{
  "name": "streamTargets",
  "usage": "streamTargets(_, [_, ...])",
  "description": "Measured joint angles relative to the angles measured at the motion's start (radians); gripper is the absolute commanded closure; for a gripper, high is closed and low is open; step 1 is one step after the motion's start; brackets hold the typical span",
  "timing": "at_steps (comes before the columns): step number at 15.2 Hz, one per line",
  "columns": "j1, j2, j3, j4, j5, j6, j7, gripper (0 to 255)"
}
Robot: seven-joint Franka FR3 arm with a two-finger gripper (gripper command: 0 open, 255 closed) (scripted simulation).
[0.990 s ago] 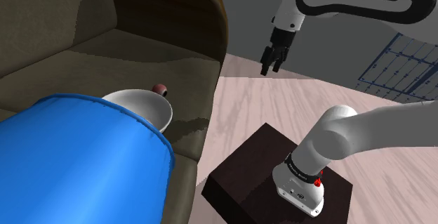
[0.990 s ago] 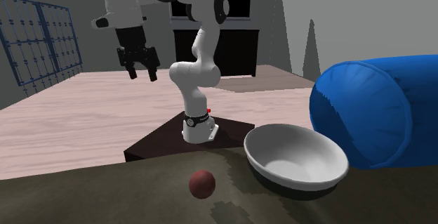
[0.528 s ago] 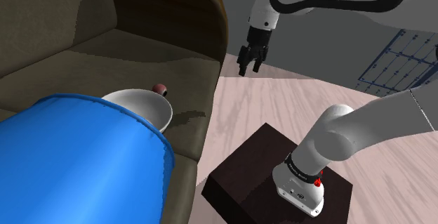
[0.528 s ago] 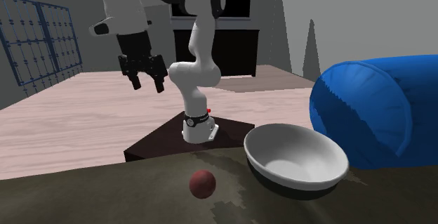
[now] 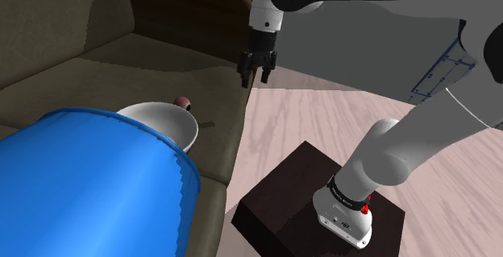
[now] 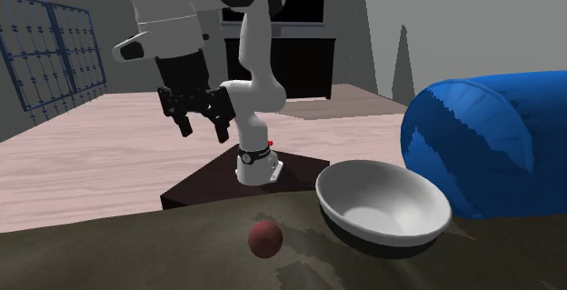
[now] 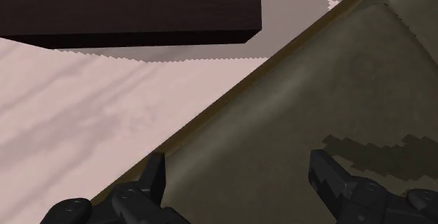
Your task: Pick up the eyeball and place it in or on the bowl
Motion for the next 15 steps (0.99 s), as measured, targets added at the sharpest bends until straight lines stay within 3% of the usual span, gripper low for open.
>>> streamTargets(7, [0.047, 0.246, 0.073, 0.210, -0.001, 0.023, 0.103, 0])
streamTargets(15, [0.119, 0.565, 0.126, 0.569, -0.048, -0.037, 0.220, 0])
